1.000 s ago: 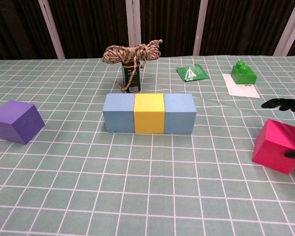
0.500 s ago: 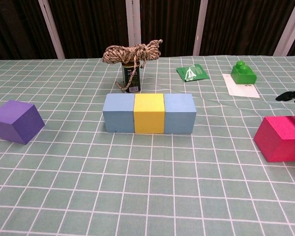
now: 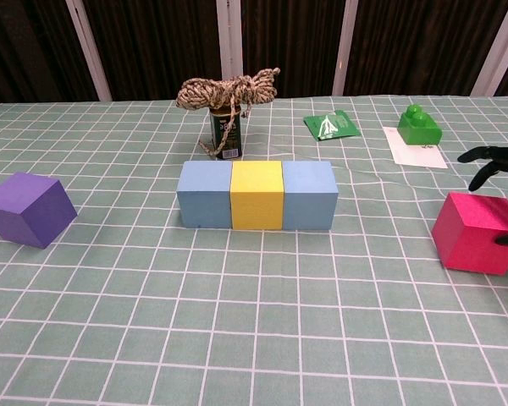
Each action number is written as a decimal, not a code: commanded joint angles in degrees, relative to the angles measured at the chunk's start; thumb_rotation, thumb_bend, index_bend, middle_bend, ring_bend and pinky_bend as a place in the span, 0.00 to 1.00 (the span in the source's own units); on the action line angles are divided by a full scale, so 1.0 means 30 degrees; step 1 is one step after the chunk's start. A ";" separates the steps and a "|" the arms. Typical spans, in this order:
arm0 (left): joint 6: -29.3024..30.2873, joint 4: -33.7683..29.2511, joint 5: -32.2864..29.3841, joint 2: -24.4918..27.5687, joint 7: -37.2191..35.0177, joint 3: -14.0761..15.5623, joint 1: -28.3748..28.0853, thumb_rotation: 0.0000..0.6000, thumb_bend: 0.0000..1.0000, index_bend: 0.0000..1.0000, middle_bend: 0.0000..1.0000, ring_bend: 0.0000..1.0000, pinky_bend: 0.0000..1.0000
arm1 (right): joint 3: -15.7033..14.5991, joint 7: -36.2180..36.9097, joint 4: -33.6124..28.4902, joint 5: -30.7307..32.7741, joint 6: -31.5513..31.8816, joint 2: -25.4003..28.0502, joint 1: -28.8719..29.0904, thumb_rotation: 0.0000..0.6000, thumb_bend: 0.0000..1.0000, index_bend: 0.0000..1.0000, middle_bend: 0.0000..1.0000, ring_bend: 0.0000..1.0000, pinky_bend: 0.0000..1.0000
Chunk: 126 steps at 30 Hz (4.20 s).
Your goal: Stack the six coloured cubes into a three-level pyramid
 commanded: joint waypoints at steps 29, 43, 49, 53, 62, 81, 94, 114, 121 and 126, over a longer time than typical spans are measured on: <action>-0.0469 0.0137 -0.0076 -0.0178 0.0095 -0.0223 0.0167 1.00 0.16 0.00 0.01 0.00 0.00 | 0.0596 0.0193 0.0663 0.1461 -0.0395 -0.0468 0.0300 1.00 0.23 0.00 0.21 0.13 0.00; -0.0600 0.0096 -0.0020 -0.0226 0.0181 -0.0234 0.0228 1.00 0.16 0.00 0.01 0.00 0.00 | 0.0643 0.0241 0.0927 0.1646 -0.0736 -0.0466 0.0420 1.00 0.23 0.00 0.21 0.13 0.00; -0.0732 0.0101 -0.0084 -0.0217 0.0170 -0.0237 0.0230 1.00 0.16 0.00 0.01 0.00 0.00 | 0.0588 0.0840 0.1065 0.0813 -0.0852 -0.0572 0.0368 1.00 0.23 0.00 0.23 0.13 0.00; -0.0714 0.0066 -0.0043 -0.0214 0.0158 -0.0263 0.0246 1.00 0.16 0.00 0.01 0.00 0.00 | 0.0651 0.1212 0.1185 0.0408 -0.0762 -0.0685 0.0319 1.00 0.23 0.00 0.26 0.13 0.00; -0.0798 0.0056 -0.0034 -0.0213 0.0153 -0.0258 0.0269 1.00 0.16 0.00 0.01 0.00 0.00 | 0.0617 0.1478 0.1691 -0.0054 -0.0656 -0.0954 0.0246 1.00 0.23 0.00 0.34 0.20 0.00; -0.0876 0.0045 -0.0031 -0.0225 0.0102 -0.0322 0.0307 1.00 0.16 0.00 0.01 0.00 0.00 | 0.0872 0.1552 0.1826 -0.0812 0.0099 -0.1304 0.0099 1.00 0.23 0.02 0.40 0.26 0.00; -0.1071 -0.0111 -0.0426 -0.0010 -0.0358 -0.0595 0.0250 1.00 0.16 0.00 0.01 0.00 0.00 | 0.2400 0.0533 -0.0048 -0.1236 -0.0130 0.0172 0.1497 1.00 0.23 0.02 0.40 0.26 0.00; -0.1643 -0.0423 -0.1570 0.1089 -0.1957 -0.1220 0.0176 1.00 0.16 0.00 0.00 0.00 0.00 | 0.4083 -0.6419 -0.3909 0.4828 -0.0554 0.0161 0.6165 1.00 0.23 0.02 0.40 0.26 0.00; -0.1856 -0.0491 -0.1869 0.1545 -0.2739 -0.1368 0.0229 1.00 0.16 0.00 0.00 0.00 0.00 | 0.4057 -0.8679 -0.4004 0.6995 0.0510 -0.1333 0.7880 1.00 0.23 0.02 0.40 0.26 0.00; -0.2026 -0.0601 -0.1970 0.1823 -0.3229 -0.1423 0.0248 1.00 0.16 0.00 0.00 0.00 0.00 | 0.4177 -1.0087 -0.3808 0.8720 0.1370 -0.2391 0.9072 1.00 0.23 0.02 0.41 0.26 0.00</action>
